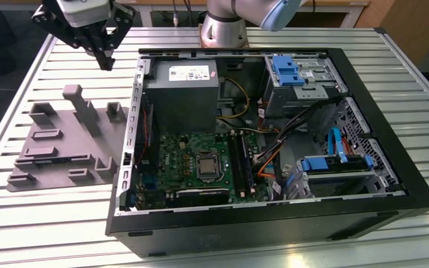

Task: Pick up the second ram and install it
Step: 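Reach for the second ram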

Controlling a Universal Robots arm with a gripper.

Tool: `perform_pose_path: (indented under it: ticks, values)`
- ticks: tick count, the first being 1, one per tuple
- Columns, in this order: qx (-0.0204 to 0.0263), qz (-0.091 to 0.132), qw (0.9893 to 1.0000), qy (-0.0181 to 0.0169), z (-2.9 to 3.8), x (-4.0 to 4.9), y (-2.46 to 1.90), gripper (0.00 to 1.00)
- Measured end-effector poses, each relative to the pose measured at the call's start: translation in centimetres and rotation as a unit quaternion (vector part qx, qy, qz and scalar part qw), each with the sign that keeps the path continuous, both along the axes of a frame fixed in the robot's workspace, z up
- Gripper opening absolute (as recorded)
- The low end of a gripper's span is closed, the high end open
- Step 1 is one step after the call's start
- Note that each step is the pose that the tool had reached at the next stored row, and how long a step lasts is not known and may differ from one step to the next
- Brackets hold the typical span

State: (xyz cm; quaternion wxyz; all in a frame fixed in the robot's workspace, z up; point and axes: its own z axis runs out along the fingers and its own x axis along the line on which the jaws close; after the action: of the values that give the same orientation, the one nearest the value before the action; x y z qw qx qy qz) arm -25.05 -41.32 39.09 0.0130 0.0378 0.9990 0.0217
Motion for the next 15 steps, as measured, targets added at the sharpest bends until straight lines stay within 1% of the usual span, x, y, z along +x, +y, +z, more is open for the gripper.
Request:
perform_pose_path:
  ticks: [4,10,15]
  values:
    - [0.0000,0.000,1.0000,0.0000,0.00,-0.27,0.00,0.11]
    - [0.0000,0.000,1.0000,0.0000,0.00,-1.71,0.00,0.11]
    - [0.0000,0.000,1.0000,-0.0001,-0.01,-2.56,-0.03,0.11]
